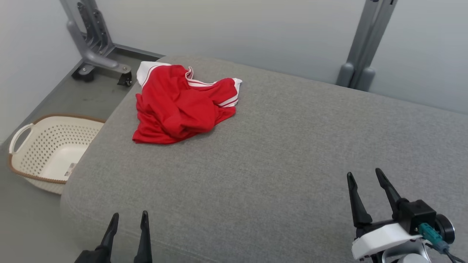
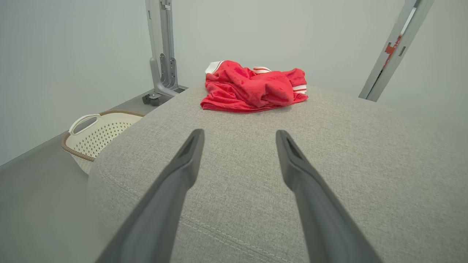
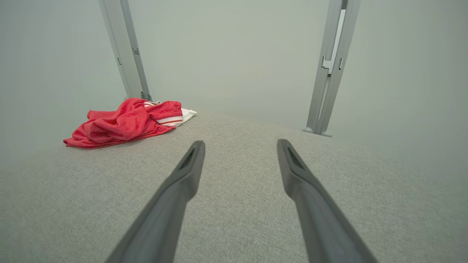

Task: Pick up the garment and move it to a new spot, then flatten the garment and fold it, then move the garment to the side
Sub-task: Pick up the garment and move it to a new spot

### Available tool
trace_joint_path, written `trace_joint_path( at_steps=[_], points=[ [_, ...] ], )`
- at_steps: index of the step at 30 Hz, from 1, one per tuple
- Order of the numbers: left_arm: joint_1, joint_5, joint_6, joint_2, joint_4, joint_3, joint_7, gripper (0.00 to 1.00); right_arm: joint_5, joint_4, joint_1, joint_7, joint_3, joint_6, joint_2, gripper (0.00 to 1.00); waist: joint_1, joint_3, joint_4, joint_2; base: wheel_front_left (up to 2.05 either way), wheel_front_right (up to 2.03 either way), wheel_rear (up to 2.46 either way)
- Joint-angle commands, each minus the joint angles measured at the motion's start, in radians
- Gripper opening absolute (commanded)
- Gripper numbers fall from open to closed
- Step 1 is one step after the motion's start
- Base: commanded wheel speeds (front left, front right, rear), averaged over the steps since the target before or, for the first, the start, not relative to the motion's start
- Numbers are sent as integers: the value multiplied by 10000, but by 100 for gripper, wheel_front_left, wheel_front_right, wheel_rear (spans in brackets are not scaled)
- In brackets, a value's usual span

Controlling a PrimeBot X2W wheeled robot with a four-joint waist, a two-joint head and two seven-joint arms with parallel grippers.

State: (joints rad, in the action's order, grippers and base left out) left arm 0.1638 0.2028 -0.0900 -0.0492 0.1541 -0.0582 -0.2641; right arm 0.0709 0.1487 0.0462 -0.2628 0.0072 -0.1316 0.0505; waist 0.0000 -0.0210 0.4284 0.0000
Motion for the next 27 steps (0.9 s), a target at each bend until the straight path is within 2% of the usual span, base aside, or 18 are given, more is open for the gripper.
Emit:
trace_joint_path(
  at_steps=[1, 4, 7, 9, 15, 21, 27],
  points=[
    [-404, 195, -55, -26, -79, -86, -2, 100, -64, -86, -214, -27, -17, 18, 127, 100, 0, 676, 342, 0, 0, 0, 0],
    [-1096, 438, -90, -14, 14, -498, -3, 100, -153, -226, -566, -29, -8, 16, 451, 100, 0, 1520, 63, 0, 0, 0, 0],
    [-2349, 863, -152, -20, 678, -1166, -3, 100, -266, -370, -1056, -29, 91, 18, 959, 100, 0, 2622, -348, 0, 0, 0, 0],
    [-3390, 1379, -234, -20, 1410, -1624, 41, 100, -269, -496, -1400, -27, 75, 18, 1247, 100, 0, 3365, -618, 0, 0, 0, 0],
    [-7091, 1631, -387, -87, 3838, -2352, 959, 100, -197, -734, -2472, -27, 297, 18, 1928, 100, 0, 5314, -1375, 0, 0, 0, 0],
    [-9501, 2411, -413, -361, 5887, -2464, 1141, 100, -86, -757, -3012, -27, 501, 18, 2052, 100, 0, 6104, -1883, 0, 0, 0, 0],
    [-10568, 2846, -412, -719, 7838, -2661, 1340, 100, 47, -596, -3408, -27, 667, 16, 1855, 100, 0, 6146, -2228, 0, 0, 0, 0]
  ],
)
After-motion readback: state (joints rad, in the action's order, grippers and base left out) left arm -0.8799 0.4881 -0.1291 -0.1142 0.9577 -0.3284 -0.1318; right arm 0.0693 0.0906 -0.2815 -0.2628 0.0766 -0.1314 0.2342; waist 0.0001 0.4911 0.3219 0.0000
